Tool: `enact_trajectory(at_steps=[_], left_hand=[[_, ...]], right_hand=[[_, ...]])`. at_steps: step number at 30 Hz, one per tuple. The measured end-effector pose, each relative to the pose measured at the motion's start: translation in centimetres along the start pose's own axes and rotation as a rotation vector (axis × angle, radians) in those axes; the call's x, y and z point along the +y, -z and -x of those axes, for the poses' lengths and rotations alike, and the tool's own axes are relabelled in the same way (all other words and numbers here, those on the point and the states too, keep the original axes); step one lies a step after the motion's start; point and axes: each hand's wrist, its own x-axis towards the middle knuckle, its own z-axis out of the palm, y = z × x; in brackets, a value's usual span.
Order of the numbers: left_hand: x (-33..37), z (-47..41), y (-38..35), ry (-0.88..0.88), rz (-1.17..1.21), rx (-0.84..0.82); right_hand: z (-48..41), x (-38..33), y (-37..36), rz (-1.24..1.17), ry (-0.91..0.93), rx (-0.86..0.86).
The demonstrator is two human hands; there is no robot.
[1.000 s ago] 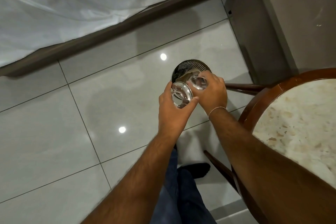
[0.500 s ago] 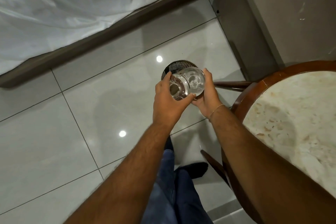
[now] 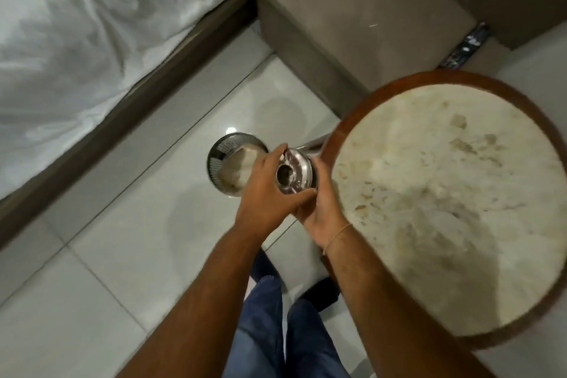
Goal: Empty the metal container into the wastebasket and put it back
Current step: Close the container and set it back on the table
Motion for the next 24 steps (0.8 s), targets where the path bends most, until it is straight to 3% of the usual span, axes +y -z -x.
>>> enact_trajectory(at_steps=[12, 14, 18, 24], left_hand=[[10.4, 0.3, -12.7, -0.288, -0.167, -0.382], [12.0, 0.8, -16.3, -0.342, -0.218, -0.425], [13.8, 1.3, -21.6, -0.452, -0.372, -0.411], [14.9, 0.8, -28.2, -0.547, -0.706, -0.440]], right_hand=[[6.6, -6.8, 14.7, -0.221, 0.115, 0.244], [7.2, -6.7, 18.4, -0.218, 0.250, 0.390], [8.3, -5.5, 24.0, -0.052, 0.578, 0.868], [9.0, -3.7, 29.9, 0.197, 0.722, 1.046]])
